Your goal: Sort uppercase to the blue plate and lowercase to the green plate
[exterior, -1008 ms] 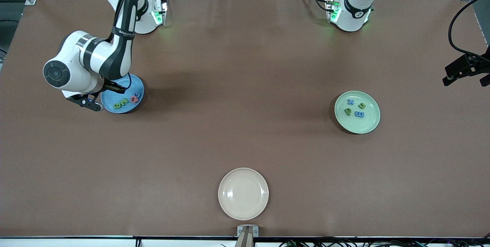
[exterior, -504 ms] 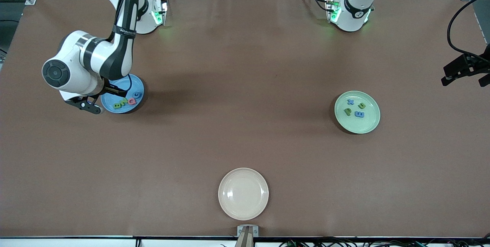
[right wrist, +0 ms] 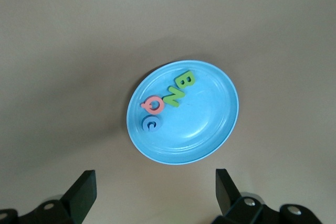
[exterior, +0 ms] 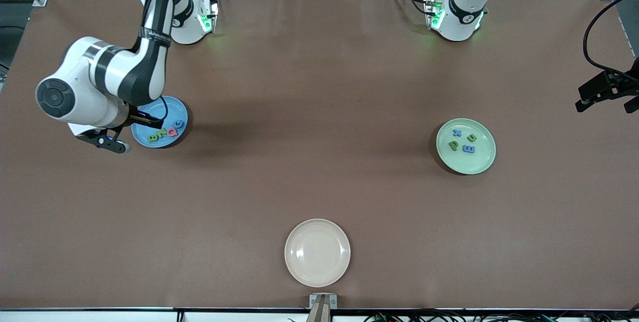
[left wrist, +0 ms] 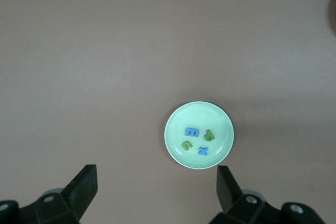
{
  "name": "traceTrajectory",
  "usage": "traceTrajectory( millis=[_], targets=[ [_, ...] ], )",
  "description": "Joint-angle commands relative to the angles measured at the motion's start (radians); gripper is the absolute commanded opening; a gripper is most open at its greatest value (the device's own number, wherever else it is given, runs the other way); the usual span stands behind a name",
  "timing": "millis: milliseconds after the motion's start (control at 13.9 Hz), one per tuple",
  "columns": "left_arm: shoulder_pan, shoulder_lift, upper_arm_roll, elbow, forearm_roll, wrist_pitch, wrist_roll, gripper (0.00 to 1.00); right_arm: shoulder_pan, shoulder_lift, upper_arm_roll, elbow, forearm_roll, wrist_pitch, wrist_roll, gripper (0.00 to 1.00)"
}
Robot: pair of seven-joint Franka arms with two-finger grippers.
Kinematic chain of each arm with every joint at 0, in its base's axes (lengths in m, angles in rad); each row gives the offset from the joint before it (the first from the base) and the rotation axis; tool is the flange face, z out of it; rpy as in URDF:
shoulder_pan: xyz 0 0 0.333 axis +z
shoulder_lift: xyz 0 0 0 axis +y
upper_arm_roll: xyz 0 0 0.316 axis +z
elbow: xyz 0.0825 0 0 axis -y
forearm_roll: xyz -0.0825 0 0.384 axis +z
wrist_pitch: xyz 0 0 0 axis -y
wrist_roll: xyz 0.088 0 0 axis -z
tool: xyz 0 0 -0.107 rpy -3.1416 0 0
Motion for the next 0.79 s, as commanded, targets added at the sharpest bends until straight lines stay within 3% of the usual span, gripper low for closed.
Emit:
traceTrajectory(
  millis=[0,144,216,288,432,576,720],
  targets=[
    [-0.070,0.010,0.039,0.021,0.018,-0.016,-0.005,1.00,-0.018,-0.026,0.003,0.037,-0.010,-0.031,-0.008,1.00],
    [-0.174,0.008,0.134,0.021,0.018,-0.016,-0.003,1.00,-0.024,-0.021,0.008,0.062,-0.010,-0.051,-0.016,1.00],
    [-0.258,0.008,0.215,0.021,0.018,-0.016,-0.003,1.00,-0.042,-0.023,0.022,0.080,-0.010,-0.057,-0.016,1.00],
    [-0.350,0.008,0.305,0.021,0.018,-0.016,-0.003,1.00,-0.112,-0.024,0.064,0.118,-0.012,-0.101,-0.017,1.00],
    [-0.603,0.007,0.556,0.021,0.017,-0.016,-0.003,1.00,-0.300,-0.024,0.169,0.285,-0.015,-0.242,-0.025,1.00],
    [-0.811,0.008,0.770,0.041,0.017,-0.019,-0.001,1.00,-0.400,-0.027,0.244,0.390,-0.035,-0.305,-0.023,1.00],
    [-0.913,0.008,0.865,0.046,0.017,-0.020,-0.001,1.00,-0.559,-0.044,0.385,0.497,-0.078,-0.368,-0.023,1.00]
  ],
)
